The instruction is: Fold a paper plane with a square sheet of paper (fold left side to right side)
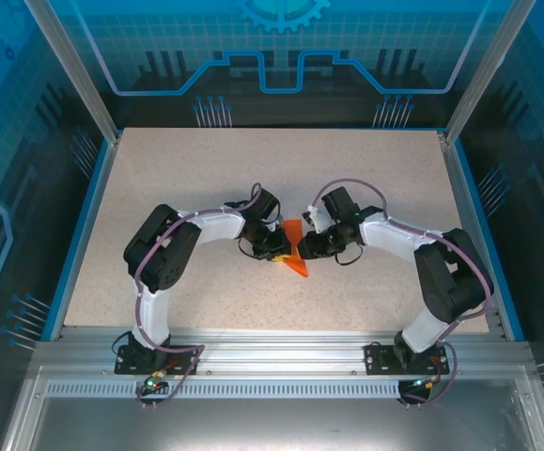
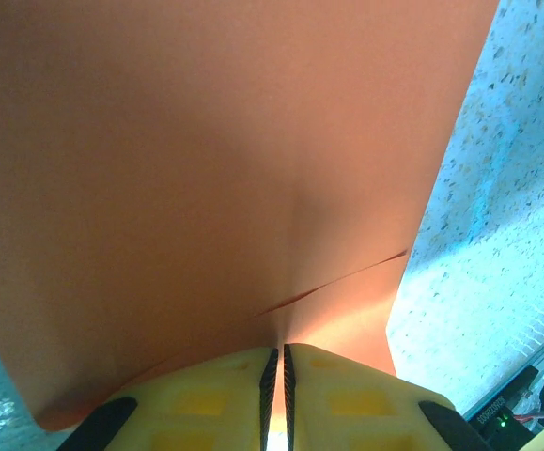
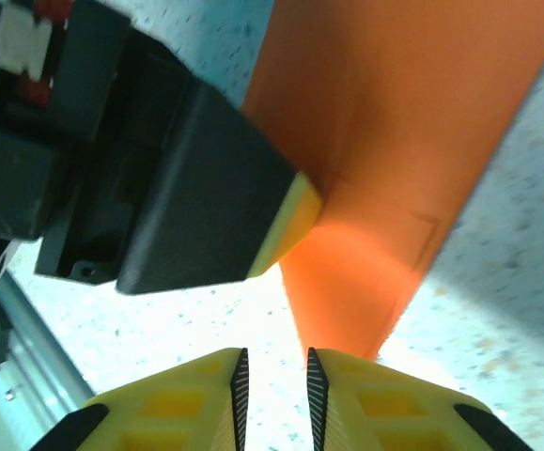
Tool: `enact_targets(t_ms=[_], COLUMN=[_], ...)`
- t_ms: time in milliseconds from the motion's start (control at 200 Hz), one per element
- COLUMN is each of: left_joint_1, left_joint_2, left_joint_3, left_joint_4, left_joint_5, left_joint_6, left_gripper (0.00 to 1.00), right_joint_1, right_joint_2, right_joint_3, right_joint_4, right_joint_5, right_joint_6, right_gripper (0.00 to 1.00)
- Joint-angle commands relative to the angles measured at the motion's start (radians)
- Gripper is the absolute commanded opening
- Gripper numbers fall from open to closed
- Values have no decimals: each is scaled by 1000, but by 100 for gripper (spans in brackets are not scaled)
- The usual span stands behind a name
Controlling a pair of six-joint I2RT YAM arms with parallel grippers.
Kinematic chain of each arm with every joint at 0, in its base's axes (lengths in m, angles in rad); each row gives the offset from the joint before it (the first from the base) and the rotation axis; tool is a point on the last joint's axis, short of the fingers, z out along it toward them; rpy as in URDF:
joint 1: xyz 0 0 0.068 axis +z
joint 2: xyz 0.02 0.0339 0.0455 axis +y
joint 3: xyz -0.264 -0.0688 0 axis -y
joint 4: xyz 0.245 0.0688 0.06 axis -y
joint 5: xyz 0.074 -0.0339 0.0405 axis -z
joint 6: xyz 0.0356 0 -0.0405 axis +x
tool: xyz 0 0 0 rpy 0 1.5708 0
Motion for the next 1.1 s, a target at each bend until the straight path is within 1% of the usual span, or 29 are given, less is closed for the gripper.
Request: enact_targets(t_ms=[0,350,465,755,905,1095], left_joint_1=[-9,-11,-13,-13,-12,-12], left_joint_2=[44,44,44,47,51,55], left_joint_3=[-44,-30,-29,-24,-20,-15], left_joint_4=[-53,-61,-64,-73,-79,-82], left_joint_5=[-75,-78,-81,-90,-98,-104], left_joint_6=[0,3,3,7,7,7], left_gripper=[17,17,17,16,16,16], right_joint_1=[33,56,57,56,56,49], right_joint_2=[5,112,123,144,154,146], right_joint_3=[-31,14,10,-21,-30,-62], right_joint_4=[-24,-65,-84,-102,-131,-151], right_joint_5=[-78,-43,-23,-18,19,34], right_joint_6=[67,83,95,110,123,140], right_gripper=[25,22,22,21,20,20])
